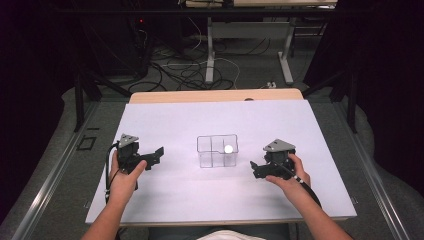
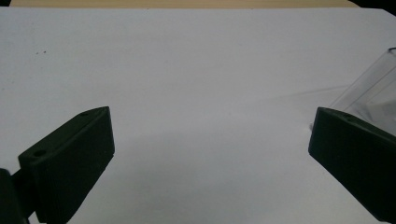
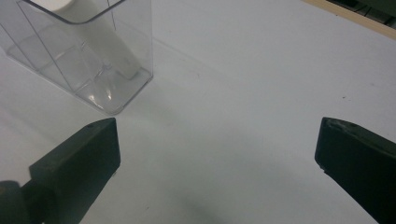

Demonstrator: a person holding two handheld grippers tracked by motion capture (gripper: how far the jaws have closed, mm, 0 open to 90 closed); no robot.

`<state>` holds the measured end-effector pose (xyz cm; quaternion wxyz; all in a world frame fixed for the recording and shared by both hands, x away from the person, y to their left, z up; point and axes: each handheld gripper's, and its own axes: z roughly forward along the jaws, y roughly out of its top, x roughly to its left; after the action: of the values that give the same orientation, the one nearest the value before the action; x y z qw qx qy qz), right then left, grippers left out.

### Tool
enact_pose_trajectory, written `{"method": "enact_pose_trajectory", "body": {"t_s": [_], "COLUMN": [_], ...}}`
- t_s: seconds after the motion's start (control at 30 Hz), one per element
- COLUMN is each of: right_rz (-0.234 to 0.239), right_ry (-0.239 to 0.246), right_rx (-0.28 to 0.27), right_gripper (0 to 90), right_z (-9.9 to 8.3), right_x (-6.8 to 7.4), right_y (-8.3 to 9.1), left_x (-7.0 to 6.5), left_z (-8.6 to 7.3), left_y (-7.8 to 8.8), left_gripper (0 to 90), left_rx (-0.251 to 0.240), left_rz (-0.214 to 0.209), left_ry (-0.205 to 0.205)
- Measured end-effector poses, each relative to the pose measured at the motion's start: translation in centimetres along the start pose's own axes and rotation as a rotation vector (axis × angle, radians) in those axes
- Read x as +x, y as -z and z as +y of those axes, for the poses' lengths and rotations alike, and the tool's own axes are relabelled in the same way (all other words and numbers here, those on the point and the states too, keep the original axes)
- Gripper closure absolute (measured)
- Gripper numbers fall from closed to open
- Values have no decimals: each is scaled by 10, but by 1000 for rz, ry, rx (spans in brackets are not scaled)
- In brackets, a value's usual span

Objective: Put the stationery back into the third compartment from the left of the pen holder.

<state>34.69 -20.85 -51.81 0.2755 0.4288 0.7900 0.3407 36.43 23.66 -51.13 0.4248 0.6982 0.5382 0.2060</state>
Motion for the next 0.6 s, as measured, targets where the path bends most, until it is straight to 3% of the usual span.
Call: {"method": "enact_pose_trajectory", "body": {"t_s": [0.27, 0.6], "right_rz": [4, 13], "right_ry": [-4, -26], "right_rx": [2, 11], "right_gripper": [0, 0], "right_z": [-1, -5], "right_x": [-1, -5], "right_y": [-2, -4], "left_x": [15, 28], "left_z": [-7, -12], "left_y": [-4, -4], "left_gripper": [3, 3], "left_rx": [17, 7], "left_rz": [35, 57], "left_ry": [21, 81]}}
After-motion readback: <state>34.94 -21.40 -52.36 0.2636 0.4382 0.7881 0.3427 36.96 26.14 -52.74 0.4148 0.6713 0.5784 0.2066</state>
